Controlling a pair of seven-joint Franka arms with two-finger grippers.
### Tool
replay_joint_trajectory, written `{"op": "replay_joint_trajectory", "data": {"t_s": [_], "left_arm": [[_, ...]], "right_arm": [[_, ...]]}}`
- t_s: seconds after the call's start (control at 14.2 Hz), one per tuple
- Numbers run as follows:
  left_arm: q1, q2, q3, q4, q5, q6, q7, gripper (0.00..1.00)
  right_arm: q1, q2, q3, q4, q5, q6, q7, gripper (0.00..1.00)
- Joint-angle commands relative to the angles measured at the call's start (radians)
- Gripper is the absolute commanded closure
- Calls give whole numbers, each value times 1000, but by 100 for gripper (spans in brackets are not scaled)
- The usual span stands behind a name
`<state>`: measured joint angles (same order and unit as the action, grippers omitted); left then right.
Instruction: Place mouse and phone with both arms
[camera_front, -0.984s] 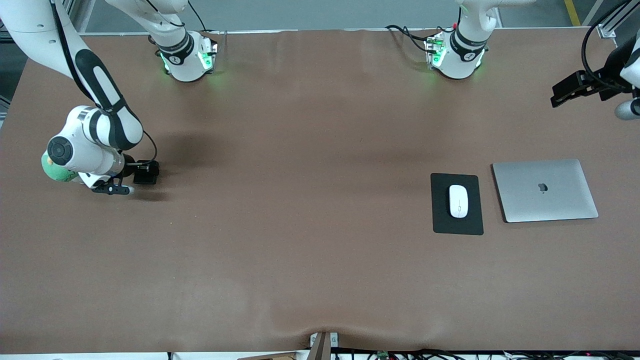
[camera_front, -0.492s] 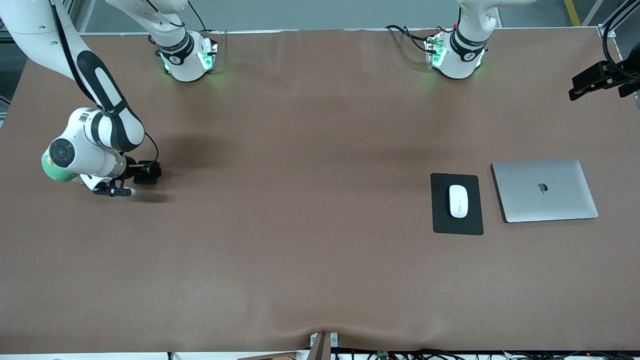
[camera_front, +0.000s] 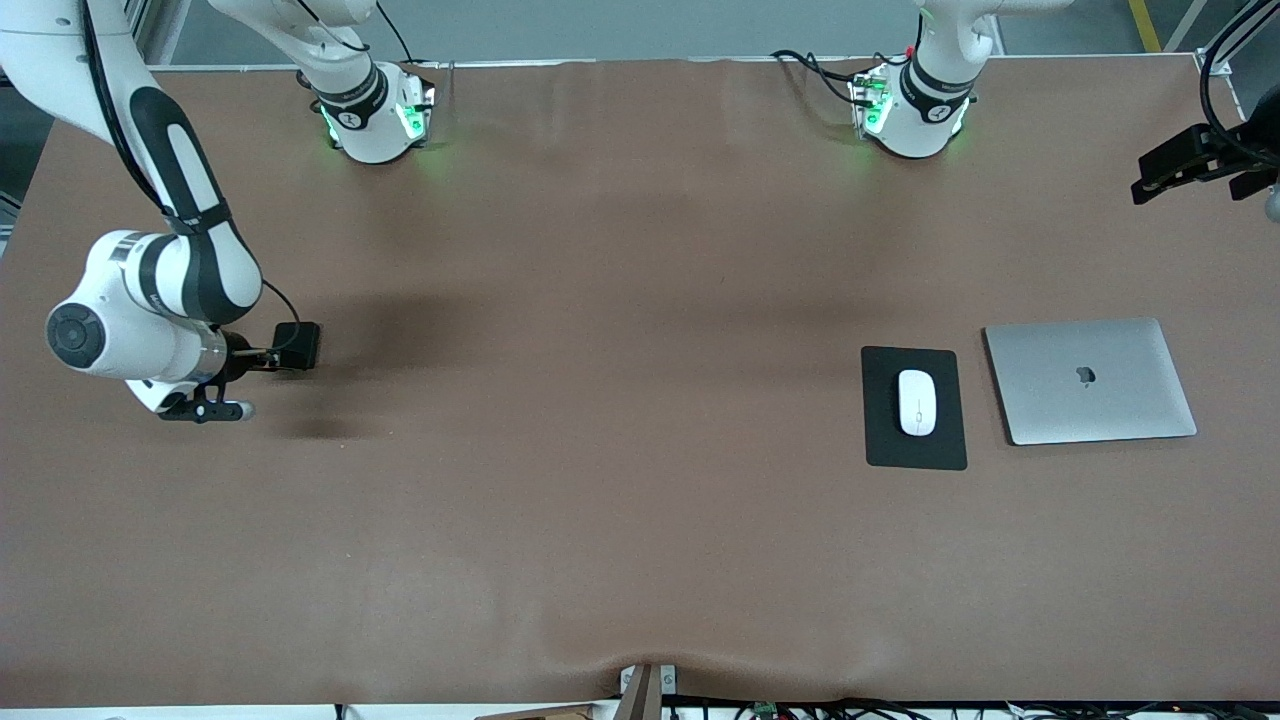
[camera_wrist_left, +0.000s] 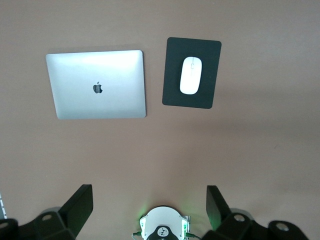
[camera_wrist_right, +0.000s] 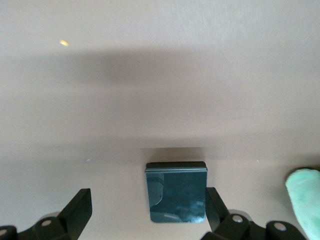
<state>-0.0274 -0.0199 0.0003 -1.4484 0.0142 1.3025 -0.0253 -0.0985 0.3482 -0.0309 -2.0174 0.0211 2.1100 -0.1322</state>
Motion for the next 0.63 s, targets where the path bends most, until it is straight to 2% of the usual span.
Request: {"op": "replay_joint_trajectory", "data": {"t_s": [0.0,0.21,0.56], "left_arm": [[-2,0,-2,-7,-39,26,-10,0],[9,0,4,-6,-54,46,4,0],[0,9,0,-18,-10,55,103,0]], "right_arm": [[13,-11,0,147,-3,-164,10,0],[36,-5,0,287,-3,-266,0,0],[95,-6,2,465,-9,-281,3,0]]}}
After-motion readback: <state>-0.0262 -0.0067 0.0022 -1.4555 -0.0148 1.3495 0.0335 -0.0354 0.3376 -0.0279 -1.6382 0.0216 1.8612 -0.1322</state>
